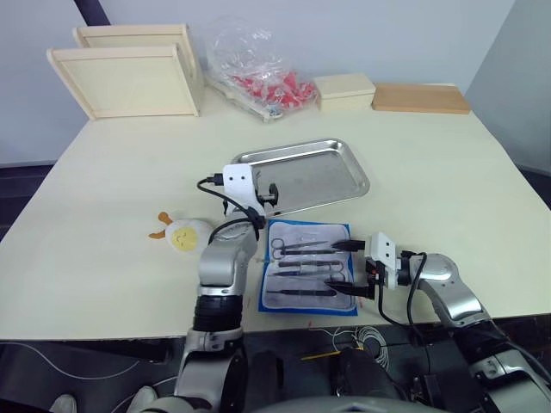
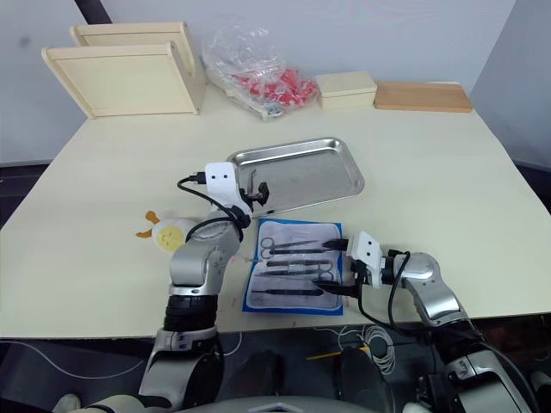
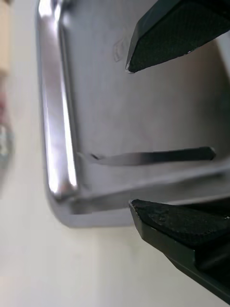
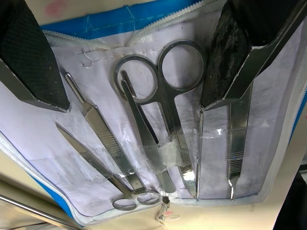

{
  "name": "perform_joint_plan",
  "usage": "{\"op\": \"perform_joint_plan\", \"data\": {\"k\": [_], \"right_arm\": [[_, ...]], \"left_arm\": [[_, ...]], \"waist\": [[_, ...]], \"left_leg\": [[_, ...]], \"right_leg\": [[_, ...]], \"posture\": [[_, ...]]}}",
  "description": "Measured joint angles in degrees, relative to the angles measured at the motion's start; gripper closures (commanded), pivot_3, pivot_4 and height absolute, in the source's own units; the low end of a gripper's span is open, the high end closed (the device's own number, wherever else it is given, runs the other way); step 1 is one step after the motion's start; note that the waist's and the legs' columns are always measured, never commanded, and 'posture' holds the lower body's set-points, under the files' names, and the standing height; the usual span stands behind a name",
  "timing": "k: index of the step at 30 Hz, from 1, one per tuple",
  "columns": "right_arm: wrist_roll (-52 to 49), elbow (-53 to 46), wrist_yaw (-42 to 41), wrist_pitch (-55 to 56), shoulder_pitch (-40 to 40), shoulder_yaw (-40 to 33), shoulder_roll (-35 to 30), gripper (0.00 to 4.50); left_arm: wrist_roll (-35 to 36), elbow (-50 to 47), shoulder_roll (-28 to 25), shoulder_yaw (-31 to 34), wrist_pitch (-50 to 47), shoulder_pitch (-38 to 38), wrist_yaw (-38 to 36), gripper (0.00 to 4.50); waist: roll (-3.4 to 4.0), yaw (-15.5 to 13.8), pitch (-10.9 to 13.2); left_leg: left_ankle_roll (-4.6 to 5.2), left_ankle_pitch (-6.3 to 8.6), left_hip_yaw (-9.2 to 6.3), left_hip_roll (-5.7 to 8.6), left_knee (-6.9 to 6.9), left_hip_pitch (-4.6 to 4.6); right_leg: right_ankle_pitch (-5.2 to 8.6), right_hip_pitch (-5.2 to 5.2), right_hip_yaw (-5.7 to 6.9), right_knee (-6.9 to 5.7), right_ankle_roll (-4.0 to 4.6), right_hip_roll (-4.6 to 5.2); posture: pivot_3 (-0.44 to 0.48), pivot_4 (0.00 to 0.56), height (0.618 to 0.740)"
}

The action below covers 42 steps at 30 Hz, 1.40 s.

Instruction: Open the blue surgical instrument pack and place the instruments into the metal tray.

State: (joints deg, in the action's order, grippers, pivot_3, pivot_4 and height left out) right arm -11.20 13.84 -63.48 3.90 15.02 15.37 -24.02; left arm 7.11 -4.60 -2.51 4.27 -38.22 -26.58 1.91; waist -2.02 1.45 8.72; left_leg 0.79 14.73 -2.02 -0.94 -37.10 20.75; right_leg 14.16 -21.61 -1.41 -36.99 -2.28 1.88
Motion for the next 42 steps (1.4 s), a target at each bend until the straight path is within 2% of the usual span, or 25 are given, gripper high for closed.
{"op": "perform_joint_plan", "data": {"k": [2, 6, 9, 12, 13, 14, 15, 19, 22, 23, 24, 28, 30, 34, 39, 42], "right_arm": [[0.1, 0.0, 0.0, 0.0, 0.0, 0.0, 0.2, 0.0], [0.1, 0.0, 0.0, 0.0, 0.0, 0.0, 0.3, 0.0], [0.2, 0.0, -0.1, 0.1, 0.1, 0.1, 0.5, 0.0], [0.2, 0.0, -0.1, 0.1, 0.0, 0.1, 0.5, 0.0], [0.3, 0.0, -0.1, 0.1, 0.1, 0.1, 0.6, 0.0], [0.3, 0.0, -0.1, 0.1, 0.1, 0.1, 0.7, 0.0], [0.3, 0.0, -0.1, 0.2, 0.1, 0.2, 0.8, 0.0], [0.3, 0.0, -0.1, 0.2, 0.0, 0.2, 0.8, 0.0], [0.4, 0.0, 0.0, 0.5, -0.1, 0.3, 0.9, 0.0], [0.4, 0.0, 0.0, 0.5, -0.1, 0.3, 0.9, 0.0], [0.4, 0.0, 0.0, 0.5, -0.1, 0.3, 1.0, 0.0], [0.4, 0.0, -0.1, 0.6, -0.1, 0.3, 1.0, 0.0], [0.4, -0.4, -0.2, 0.7, -0.3, 0.3, 1.0, 0.0], [0.4, -0.8, -0.2, 0.7, -0.5, 0.3, 0.9, 0.0], [0.4, -1.1, -0.1, 0.8, -0.7, 0.2, 0.8, 0.0], [0.4, -1.5, -0.1, 0.8, -0.9, 0.2, 0.9, 0.0]], "left_arm": [[3.2, -1.6, -3.5, -1.2, 1.6, 1.1, -8.2, 0.02], [6.1, -1.6, -7.4, -1.5, 3.4, 1.2, -16.4, 0.02], [8.2, -1.5, -13.1, -2.7, 6.9, 1.5, -26.4, 0.02], [10.2, -1.3, -16.4, -3.9, 10.8, 2.0, -35.6, 0.02], [11.2, -1.1, -18.4, -5.1, 12.9, 2.4, -40.8, 0.02], [11.4, -1.0, -19.0, -5.3, 13.6, 2.6, -42.1, 0.02], [12.6, -0.3, -23.4, -6.4, 17.7, 3.4, -51.1, 0.02], [13.6, 1.0, -26.0, -6.3, 20.0, 3.6, -57.0, 0.02], [16.2, 8.1, -35.6, -6.1, 26.4, 3.3, -76.0, 0.02], [16.3, 9.6, -36.6, -6.1, 27.2, 2.8, -78.4, 0.02], [16.4, 14.7, -39.8, -6.1, 30.3, 0.6, -85.3, 0.02], [17.5, 19.5, -44.2, -7.4, 34.5, -1.8, -90.8, 0.02], [23.2, 21.6, -51.9, -13.3, 37.9, -2.7, -91.2, 0.02], [28.9, 23.0, -59.9, -21.6, 42.9, -4.4, -91.3, 0.02], [33.7, 24.7, -63.4, -29.5, 46.7, -9.5, -91.4, 0.02], [34.4, 26.1, -63.4, -31.8, 47.9, -11.7, -91.4, 0.02]], "waist": [[0.0, 0.2, 0.0], [0.0, 0.3, 0.0], [0.01, 0.4, 0.0], [-0.01, 0.5, 0.0], [-0.02, 0.5, 0.0], [-0.01, 0.6, 0.0], [0.01, 0.7, 0.0], [0.08, 0.6, 0.0], [0.23, 0.7, 0.1], [0.22, 0.7, 0.1], [0.15, 0.7, 0.2], [0.12, 0.7, 0.1], [0.02, 0.8, 0.2], [-0.04, 0.7, 0.2], [-0.08, 0.5, 0.2], [-0.12, 0.5, 0.2]], "left_leg": [[-0.01, 0.0, 0.01, -0.04, 0.05, 0.0], [-0.01, 0.0, 0.0, -0.08, 0.07, 0.0], [-0.01, 0.0, 0.01, -0.13, 0.14, -0.01], [-0.01, 0.0, 0.04, -0.16, 0.2, -0.01], [-0.01, 0.0, 0.06, -0.17, 0.21, -0.01], [-0.01, 0.0, 0.07, -0.19, 0.25, -0.01], [-0.01, 0.0, 0.07, -0.23, 0.34, -0.03], [0.0, 0.0, 0.02, -0.26, 0.36, -0.02], [0.0, 0.01, 0.05, -0.31, 0.48, 0.0], [0.0, 0.01, 0.04, -0.31, 0.5, 0.0], [0.0, 0.01, 0.04, -0.33, 0.5, 0.06], [0.0, 0.01, 0.12, -0.34, 0.6, 0.06], [0.01, 0.01, 0.25, -0.38, 0.75, 0.1], [-0.01, 0.02, 0.33, -0.39, 0.83, 0.17], [-0.07, 0.06, 0.45, -0.41, 0.85, 0.3], [0.01, 0.01, 0.47, -0.45, 0.85, 0.47]], "right_leg": [[0.09, 0.0, 0.0, 0.04, 0.16, 0.04], [0.09, 0.0, 0.0, 0.08, 0.17, 0.06], [0.1, -0.01, 0.0, 0.15, 0.19, 0.13], [0.1, -0.01, -0.03, 0.21, 0.2, 0.2], [0.11, -0.02, -0.05, 0.21, 0.21, 0.21], [0.11, -0.03, -0.06, 0.21, 0.22, 0.21], [0.12, -0.06, -0.11, 0.24, 0.25, 0.21], [0.14, -0.09, -0.2, 0.25, 0.31, 0.24], [0.17, -0.2, -0.17, 0.29, 0.35, 0.33], [0.18, -0.21, -0.15, 0.3, 0.36, 0.35], [0.18, -0.3, -0.07, 0.3, 0.37, 0.39], [0.18, -0.36, 0.25, 0.32, 0.37, 0.73], [0.18, -0.5, 0.66, 0.36, 0.37, 1.22], [0.03, -0.63, 0.88, 0.39, 0.61, 1.47], [0.03, -0.77, 1.97, 0.38, 0.59, 2.34], [0.01, -0.95, 2.26, 0.38, 0.59, 2.39]], "posture": [[0.0, 0.15, 0.74], [0.0, 0.15, 0.74], [0.0, 0.15, 0.74], [0.0, 0.15, 0.74], [0.0, 0.15, 0.74], [0.0, 0.15, 0.74], [0.0, 0.15, 0.74], [0.0, 0.15, 0.74], [0.0, 0.15, 0.74], [0.0, 0.15, 0.74], [0.0, 0.15, 0.74], [0.0, 0.15, 0.74], [0.0, 0.15, 0.74], [0.0, 0.15, 0.74], [0.0, 0.15, 0.74], [0.0, 0.15, 0.74]]}}
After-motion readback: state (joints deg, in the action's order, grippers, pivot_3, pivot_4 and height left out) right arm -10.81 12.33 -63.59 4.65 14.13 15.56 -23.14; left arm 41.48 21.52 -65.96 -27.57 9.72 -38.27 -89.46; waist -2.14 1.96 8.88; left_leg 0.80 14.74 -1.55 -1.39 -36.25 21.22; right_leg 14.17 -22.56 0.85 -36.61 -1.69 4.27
